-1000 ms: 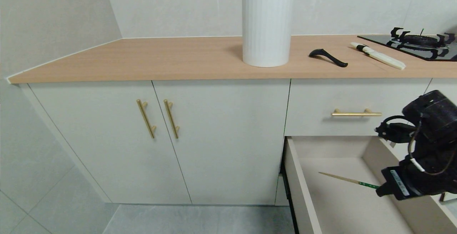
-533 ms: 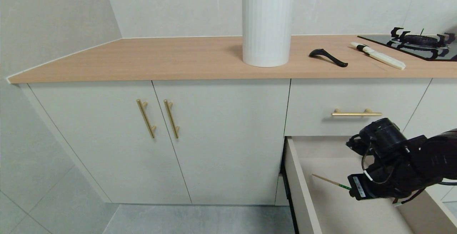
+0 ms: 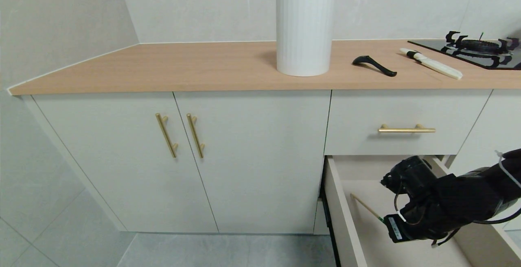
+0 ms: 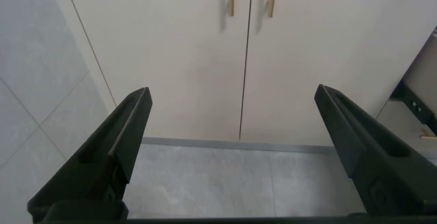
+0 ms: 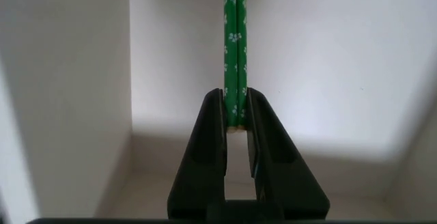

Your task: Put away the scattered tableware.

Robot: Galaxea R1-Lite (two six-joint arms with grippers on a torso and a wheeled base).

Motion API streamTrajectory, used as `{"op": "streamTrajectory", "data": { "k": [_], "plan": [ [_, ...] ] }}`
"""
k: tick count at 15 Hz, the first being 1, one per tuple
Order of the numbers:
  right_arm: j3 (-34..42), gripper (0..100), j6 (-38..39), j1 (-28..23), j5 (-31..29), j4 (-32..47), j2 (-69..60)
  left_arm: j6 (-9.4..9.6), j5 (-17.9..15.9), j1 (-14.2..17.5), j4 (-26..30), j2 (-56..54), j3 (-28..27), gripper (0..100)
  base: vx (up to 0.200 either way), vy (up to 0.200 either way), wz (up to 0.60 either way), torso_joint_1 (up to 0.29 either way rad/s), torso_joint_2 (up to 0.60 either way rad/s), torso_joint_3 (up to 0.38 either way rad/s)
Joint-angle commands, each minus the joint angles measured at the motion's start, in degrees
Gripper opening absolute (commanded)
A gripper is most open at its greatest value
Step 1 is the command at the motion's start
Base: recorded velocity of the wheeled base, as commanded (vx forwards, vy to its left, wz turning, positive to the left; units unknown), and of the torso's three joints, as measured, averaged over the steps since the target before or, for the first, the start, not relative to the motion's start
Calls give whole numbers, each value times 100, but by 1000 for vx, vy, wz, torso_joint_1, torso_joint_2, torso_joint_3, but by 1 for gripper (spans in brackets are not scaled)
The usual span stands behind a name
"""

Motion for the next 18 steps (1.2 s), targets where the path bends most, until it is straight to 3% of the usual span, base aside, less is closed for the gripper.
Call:
{"op": "streamTrajectory", "data": {
  "k": [1,6,15,16,18],
  "plan": [
    [96,0,3,76,3,-117,375,-8,2,-1,-2,2,2,100,0,0,0,0,0,0],
    [676,0,-15,129,20,-1576,1157,1,2,-1,-2,2,2,100,0,0,0,0,0,0],
    [694,0,-6,129,29,-1937,1315,1,2,-1,-2,2,-6,100,0,0,0,0,0,0],
    [694,100,-6,129,29,-1937,1315,1,2,-1,-2,2,-6,100,0,0,0,0,0,0],
    [694,100,-6,129,29,-1946,1306,1,2,-1,-2,2,2,100,0,0,0,0,0,0]
  ]
}}
